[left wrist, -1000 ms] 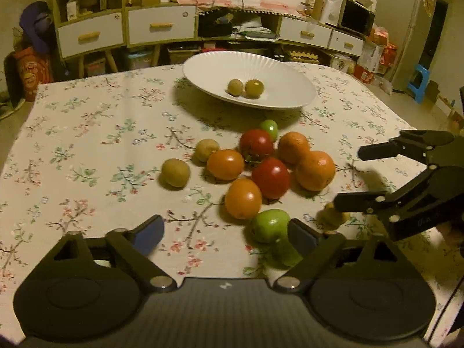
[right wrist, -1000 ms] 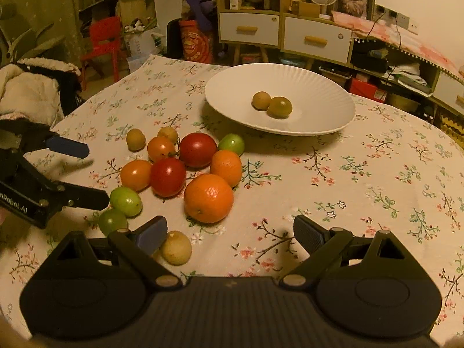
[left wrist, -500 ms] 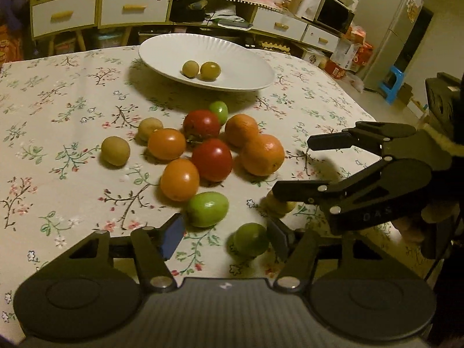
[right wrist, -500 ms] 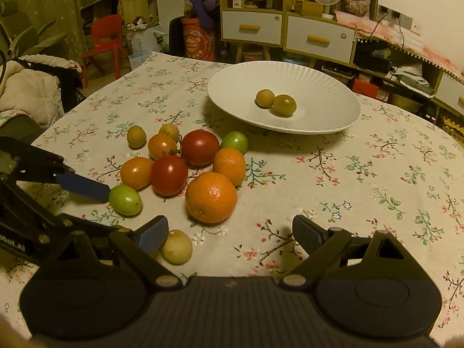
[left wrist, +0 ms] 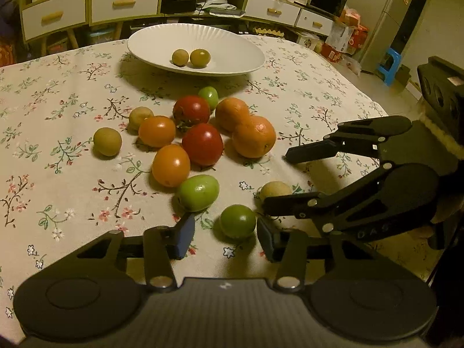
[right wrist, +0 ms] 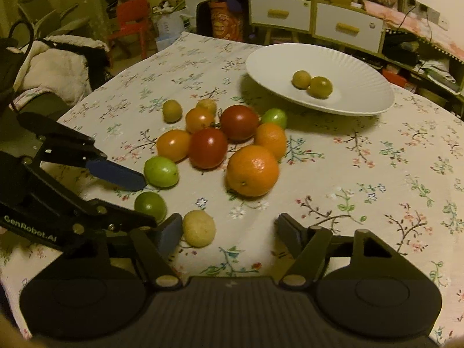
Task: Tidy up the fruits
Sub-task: 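Grasp a green tomato with the left tool while the right tool grasps a pale yellow fruit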
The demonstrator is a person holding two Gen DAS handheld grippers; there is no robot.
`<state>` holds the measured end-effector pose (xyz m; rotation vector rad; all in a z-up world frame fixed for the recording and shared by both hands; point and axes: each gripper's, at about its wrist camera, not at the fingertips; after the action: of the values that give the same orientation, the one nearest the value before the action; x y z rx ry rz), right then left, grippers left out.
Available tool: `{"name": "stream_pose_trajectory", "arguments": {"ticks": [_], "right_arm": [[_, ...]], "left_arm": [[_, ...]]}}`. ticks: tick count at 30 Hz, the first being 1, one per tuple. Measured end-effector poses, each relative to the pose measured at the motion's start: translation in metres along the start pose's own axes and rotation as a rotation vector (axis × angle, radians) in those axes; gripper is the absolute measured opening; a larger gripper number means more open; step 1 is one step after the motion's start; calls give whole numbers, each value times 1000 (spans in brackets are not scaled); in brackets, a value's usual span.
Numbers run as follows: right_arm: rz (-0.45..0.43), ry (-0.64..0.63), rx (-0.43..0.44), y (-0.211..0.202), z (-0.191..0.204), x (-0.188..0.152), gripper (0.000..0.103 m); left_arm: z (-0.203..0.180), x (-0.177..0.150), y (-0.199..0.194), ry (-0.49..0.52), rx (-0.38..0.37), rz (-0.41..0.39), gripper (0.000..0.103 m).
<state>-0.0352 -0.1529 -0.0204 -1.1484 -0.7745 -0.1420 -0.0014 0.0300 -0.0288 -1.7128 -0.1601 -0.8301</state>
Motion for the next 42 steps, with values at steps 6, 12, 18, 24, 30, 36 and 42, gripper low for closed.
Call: {"name": "stream_pose_trajectory", "arguments": {"ticks": [6, 12, 18, 24, 30, 36, 42], "right_arm": [[8, -21, 15, 1, 4, 0, 54], [13, -32, 33, 0, 7, 0, 40], [26, -58, 48, 2, 12, 0, 22], [15, -43, 54, -1, 10, 2, 22], [-9, -22, 56, -6, 7, 8, 22], [-42, 3, 50, -12, 1, 18, 22], [-70, 35, 31, -18, -11, 28, 22]], "left_arm": [[-4, 0, 0, 6, -14, 5, 40], [-6, 1, 2, 11, -18, 5, 31], [-6, 1, 1, 10, -20, -1, 30], [-7, 4, -4, 9, -25, -23, 30], [-8, 7, -9, 9, -30, -42, 30], [-10, 16, -15, 0, -32, -76, 30], [-10, 30, -19, -14, -30, -109, 30]]}}
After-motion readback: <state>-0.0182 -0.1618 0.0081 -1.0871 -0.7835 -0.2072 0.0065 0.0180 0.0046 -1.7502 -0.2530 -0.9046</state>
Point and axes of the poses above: each gripper's, at about its wrist camera, not at the fingertips, and y roughly the way its jaws point, z to its left, x to its top, and after that the axes turned 8 degrees about x, right-handed
